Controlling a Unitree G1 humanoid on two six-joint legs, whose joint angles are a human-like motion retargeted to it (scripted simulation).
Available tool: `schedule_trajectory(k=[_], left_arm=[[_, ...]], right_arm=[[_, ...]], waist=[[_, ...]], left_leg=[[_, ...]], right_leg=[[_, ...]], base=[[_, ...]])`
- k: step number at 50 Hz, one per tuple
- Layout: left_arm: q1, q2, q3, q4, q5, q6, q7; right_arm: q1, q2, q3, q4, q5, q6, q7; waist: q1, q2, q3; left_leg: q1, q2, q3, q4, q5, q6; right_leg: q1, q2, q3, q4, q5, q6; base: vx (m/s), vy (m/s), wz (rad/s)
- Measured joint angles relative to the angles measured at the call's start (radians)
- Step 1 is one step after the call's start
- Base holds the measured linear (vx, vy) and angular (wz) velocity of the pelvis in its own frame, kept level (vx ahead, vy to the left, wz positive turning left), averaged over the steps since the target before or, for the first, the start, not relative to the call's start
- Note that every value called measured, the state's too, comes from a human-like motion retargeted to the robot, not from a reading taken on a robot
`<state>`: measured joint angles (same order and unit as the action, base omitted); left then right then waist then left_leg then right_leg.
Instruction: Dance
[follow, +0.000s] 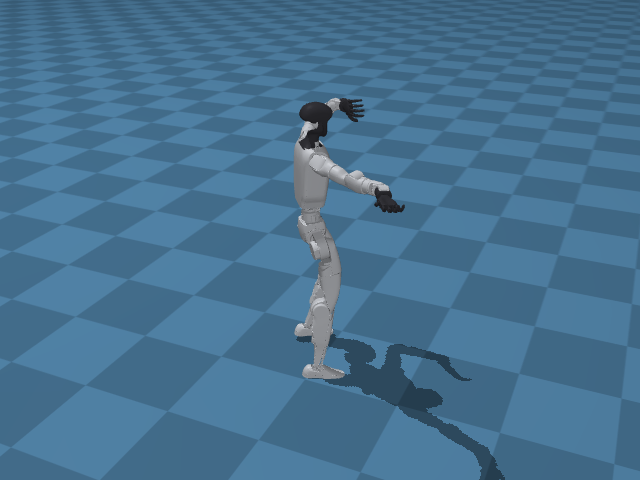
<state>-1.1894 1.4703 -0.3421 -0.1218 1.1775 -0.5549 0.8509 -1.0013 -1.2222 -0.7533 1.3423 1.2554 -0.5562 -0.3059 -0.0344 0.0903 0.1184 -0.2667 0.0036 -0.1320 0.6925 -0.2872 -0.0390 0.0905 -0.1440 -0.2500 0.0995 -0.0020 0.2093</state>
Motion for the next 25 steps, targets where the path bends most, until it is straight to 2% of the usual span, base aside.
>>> schedule_trajectory(k=[3,5,7,10,12,13,15,18,20,22,25], left_arm=[[0.056,-0.027,0.135,0.19,-0.046,0.091,0.022],[0.133,-0.084,0.279,0.331,-0.159,0.202,0.022],[0.277,-0.175,0.51,0.406,-0.332,0.321,-0.018],[0.432,-0.344,0.809,0.467,-0.717,0.488,-0.056],[0.457,-0.499,0.929,0.498,-0.994,0.524,-0.076],[0.456,-0.576,0.984,0.523,-1.117,0.508,-0.112],[0.447,-0.7,1.083,0.618,-1.33,0.412,-0.211],[0.423,-0.807,1.143,0.876,-1.549,0.161,-0.245],[0.429,-0.866,1.094,1.036,-1.673,0.031,-0.305],[0.412,-0.961,1.013,1.14,-1.74,0.032,-0.377],[0.355,-1.149,0.878,1.235,-1.675,0.077,-0.476]], right_arm=[[0.09,0.087,0.012,-0.11,0.004,-0.113,0.084],[0.171,0.161,0.069,-0.238,-0.158,-0.163,0.051],[0.279,0.198,0.15,-0.424,-0.392,-0.061,0.031],[0.39,0.239,0.284,-0.699,-0.611,0.173,0.141],[0.408,0.316,0.369,-0.843,-0.764,0.263,0.162],[0.408,0.358,0.414,-0.888,-0.851,0.28,0.146],[0.389,0.457,0.51,-0.911,-1.033,0.275,0.049],[0.325,0.607,0.686,-0.775,-1.229,0.157,-0.345],[0.274,0.708,0.766,-0.611,-1.262,0.055,-0.486],[0.22,0.821,0.783,-0.422,-1.239,0.01,-0.402],[0.148,0.993,0.706,-0.149,-1.094,0.07,-0.185]], waist=[[0.052,-0.031,-0.004],[0.096,-0.047,-0.013],[0.132,-0.044,-0.007],[0.16,-0.042,0.011],[0.173,-0.045,0.016],[0.176,-0.046,0.017],[0.194,-0.049,0.009],[0.229,-0.045,-0.003],[0.25,-0.04,-0.014],[0.281,-0.037,-0.025],[0.34,-0.039,-0.054]], left_leg=[[0.028,-0.007,0.027,-0.071,0.042,0.008],[0.062,-0.013,0.061,-0.143,0.081,0.018],[0.117,-0.01,0.104,-0.226,0.12,0.026],[0.205,-0.017,0.154,-0.355,0.177,0.03],[0.254,-0.032,0.173,-0.427,0.21,0.034],[0.276,-0.039,0.177,-0.458,0.224,0.035],[0.306,-0.05,0.187,-0.507,0.247,0.036],[0.337,-0.06,0.223,-0.559,0.277,0.046],[0.345,-0.065,0.238,-0.586,0.295,0.049],[0.336,-0.073,0.249,-0.607,0.313,0.052],[0.301,-0.082,0.259,-0.632,0.333,0.058]], right_leg=[[-0.013,-0.006,0.013,-0.004,0.014,-0.008],[-0.023,-0.012,0.039,-0.003,0.023,-0.013],[-0.026,-0.014,0.066,0.006,0.028,-0.014],[-0.03,-0.025,0.092,0.03,0.028,-0.012],[-0.038,-0.032,0.109,0.057,0.024,-0.011],[-0.044,-0.034,0.114,0.073,0.021,-0.012],[-0.063,-0.033,0.127,0.105,0.013,-0.017],[-0.093,-0.031,0.151,0.163,-0.005,-0.016],[-0.119,-0.031,0.155,0.209,-0.023,-0.013],[-0.16,-0.032,0.161,0.27,-0.048,-0.01],[-0.251,-0.033,0.17,0.388,-0.102,-0.001]], base=[[0.02,-0.04,-0.47],[0.05,-0.07,-0.62],[0.02,-0.09,-0.59],[0.0,-0.06,-0.37],[0.03,0.01,-0.31],[0.05,0.04,-0.24],[0.09,0.06,-0.31],[0.07,0.14,-0.26],[-0.03,0.14,0.03],[-0.13,0.13,0.04],[-0.15,0.04,0.08]])
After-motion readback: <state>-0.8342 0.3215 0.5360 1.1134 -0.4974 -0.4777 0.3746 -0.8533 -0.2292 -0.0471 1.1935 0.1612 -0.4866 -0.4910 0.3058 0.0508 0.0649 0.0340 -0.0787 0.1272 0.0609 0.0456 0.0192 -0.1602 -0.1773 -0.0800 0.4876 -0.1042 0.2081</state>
